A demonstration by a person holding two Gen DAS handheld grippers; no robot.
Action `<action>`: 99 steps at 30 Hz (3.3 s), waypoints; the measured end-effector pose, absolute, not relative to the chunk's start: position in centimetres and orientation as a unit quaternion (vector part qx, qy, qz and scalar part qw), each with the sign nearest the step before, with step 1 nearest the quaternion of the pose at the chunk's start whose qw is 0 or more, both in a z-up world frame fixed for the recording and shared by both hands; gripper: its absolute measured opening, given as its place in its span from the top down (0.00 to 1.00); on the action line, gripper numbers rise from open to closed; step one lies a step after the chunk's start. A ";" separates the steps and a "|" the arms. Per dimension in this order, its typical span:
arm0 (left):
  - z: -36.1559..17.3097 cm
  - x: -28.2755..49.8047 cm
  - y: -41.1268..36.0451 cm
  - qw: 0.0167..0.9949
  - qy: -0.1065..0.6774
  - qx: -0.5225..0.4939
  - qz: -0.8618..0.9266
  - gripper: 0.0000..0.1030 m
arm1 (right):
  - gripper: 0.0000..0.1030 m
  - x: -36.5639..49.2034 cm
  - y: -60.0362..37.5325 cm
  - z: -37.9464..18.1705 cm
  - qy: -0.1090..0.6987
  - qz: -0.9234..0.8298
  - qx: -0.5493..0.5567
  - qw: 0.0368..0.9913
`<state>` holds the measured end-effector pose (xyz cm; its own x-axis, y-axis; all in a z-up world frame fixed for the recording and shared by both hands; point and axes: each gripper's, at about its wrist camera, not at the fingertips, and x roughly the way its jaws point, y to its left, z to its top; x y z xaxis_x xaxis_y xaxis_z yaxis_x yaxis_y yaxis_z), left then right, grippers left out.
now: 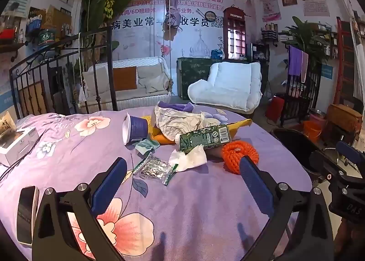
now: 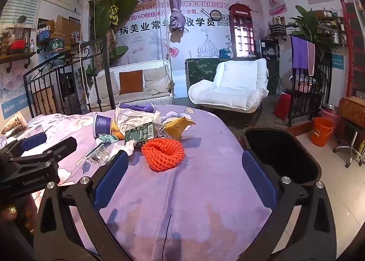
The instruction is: Collect trash
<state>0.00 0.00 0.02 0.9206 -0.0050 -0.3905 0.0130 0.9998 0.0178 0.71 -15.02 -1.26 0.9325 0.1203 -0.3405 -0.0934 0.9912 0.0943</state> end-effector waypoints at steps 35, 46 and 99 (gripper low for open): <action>-0.8 0.2 -0.3 0.978 0.209 0.008 -0.013 0.05 | 0.04 1.2 -15.5 -2.5 0.185 0.063 0.063 0.979; -0.9 0.3 -0.4 0.978 0.210 0.007 -0.014 0.05 | 0.04 1.3 -14.9 -2.8 0.187 0.064 0.062 0.978; -4.5 3.1 3.2 0.950 0.312 0.006 -0.033 0.05 | 0.04 5.7 -13.9 -4.9 0.287 0.108 0.045 0.951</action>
<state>3.07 3.22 -4.51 0.8035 -0.0595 -0.5923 0.0673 0.9977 -0.0090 5.71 -13.88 -4.86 0.8114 0.2313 -0.5368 -0.1801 0.9726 0.1470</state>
